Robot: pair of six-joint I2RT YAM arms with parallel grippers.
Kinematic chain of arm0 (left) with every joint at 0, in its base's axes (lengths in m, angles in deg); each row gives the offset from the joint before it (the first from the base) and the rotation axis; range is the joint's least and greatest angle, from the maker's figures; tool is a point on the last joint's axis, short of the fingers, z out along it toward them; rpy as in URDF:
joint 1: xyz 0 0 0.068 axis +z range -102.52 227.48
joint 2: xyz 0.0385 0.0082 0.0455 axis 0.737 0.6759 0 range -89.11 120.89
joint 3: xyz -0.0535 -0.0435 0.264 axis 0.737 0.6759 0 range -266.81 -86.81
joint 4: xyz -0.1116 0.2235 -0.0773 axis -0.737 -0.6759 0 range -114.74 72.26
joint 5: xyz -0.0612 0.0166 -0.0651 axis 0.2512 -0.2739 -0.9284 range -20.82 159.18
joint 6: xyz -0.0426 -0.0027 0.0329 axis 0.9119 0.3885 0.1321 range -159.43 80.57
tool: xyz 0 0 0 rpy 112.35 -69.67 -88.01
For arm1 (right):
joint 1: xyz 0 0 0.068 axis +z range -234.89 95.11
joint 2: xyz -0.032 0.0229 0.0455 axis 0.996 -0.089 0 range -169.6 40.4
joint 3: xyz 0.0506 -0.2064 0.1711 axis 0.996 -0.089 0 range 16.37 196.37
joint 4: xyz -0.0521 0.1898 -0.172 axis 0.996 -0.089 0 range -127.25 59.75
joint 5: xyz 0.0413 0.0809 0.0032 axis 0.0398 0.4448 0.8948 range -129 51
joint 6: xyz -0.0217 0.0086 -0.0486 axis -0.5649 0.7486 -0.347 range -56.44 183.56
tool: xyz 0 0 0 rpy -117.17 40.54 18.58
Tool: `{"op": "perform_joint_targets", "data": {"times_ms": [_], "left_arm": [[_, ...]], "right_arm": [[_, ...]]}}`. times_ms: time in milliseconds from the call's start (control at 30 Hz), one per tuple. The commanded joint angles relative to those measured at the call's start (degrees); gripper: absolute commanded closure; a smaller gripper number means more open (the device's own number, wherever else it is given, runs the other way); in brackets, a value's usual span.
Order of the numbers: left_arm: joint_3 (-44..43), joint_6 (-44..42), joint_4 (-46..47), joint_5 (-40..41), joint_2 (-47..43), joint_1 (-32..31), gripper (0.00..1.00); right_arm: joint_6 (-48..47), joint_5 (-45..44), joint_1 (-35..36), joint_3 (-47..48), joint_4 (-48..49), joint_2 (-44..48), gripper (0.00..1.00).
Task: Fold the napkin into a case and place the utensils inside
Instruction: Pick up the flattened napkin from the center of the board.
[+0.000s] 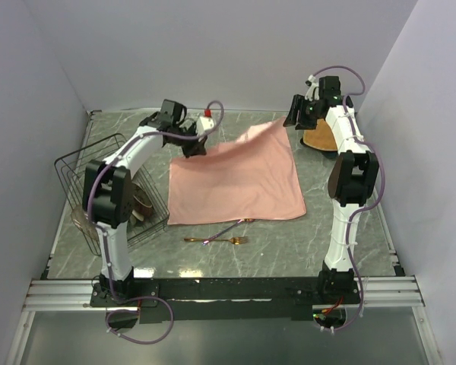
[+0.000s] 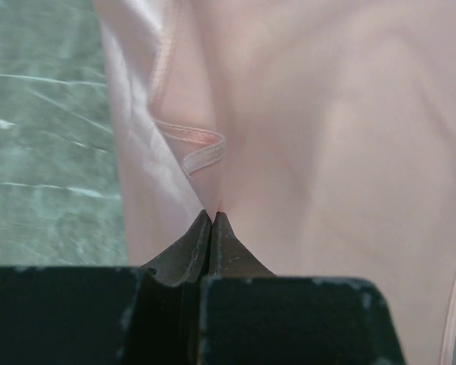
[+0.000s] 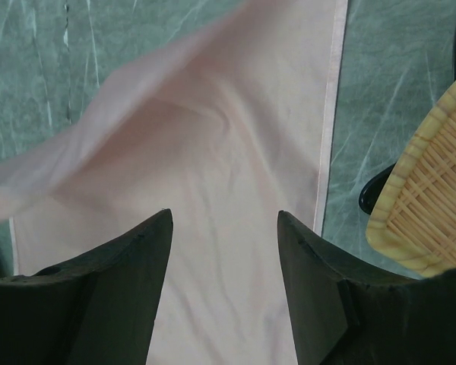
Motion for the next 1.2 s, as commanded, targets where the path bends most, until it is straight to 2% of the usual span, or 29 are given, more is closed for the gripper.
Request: {"op": "perform_joint_targets", "data": {"times_ms": [0,133,233,400,533,633,733,1167], "left_arm": [[7.6,-22.8,-13.7,-4.1,-5.7,0.4,0.99],[10.9,-29.2,-19.5,-1.8,-6.4,0.7,0.99],[12.3,-30.1,-19.8,0.9,-6.0,2.8,0.99],[7.2,-29.7,-22.2,0.3,-2.7,7.1,0.99],[5.8,-33.6,-23.9,0.1,-1.7,7.4,0.98],[7.4,-35.5,-22.8,1.3,-2.2,7.2,0.99],[6.9,-35.1,-23.1,1.5,-1.8,7.2,0.98],[5.4,-32.9,-23.5,2.0,-0.9,6.6,0.94]], "right_arm": [[-6.0,1.1,-0.7,-0.4,-3.0,4.7,0.37],[-12.1,0.0,-0.7,-1.5,-5.6,6.1,0.38],[-15.6,-0.6,-0.7,-3.0,-7.4,6.9,0.38],[-19.2,-1.5,-0.6,-6.5,-9.2,7.9,0.38],[-16.1,-1.3,-0.6,-6.4,-7.7,5.8,0.38],[-13.1,0.5,-0.6,-2.1,-8.1,1.8,0.38],[-10.2,2.7,-0.4,2.1,-8.0,-1.7,0.39],[-5.9,6.1,2.4,2.5,-1.7,-8.2,0.41]]}}
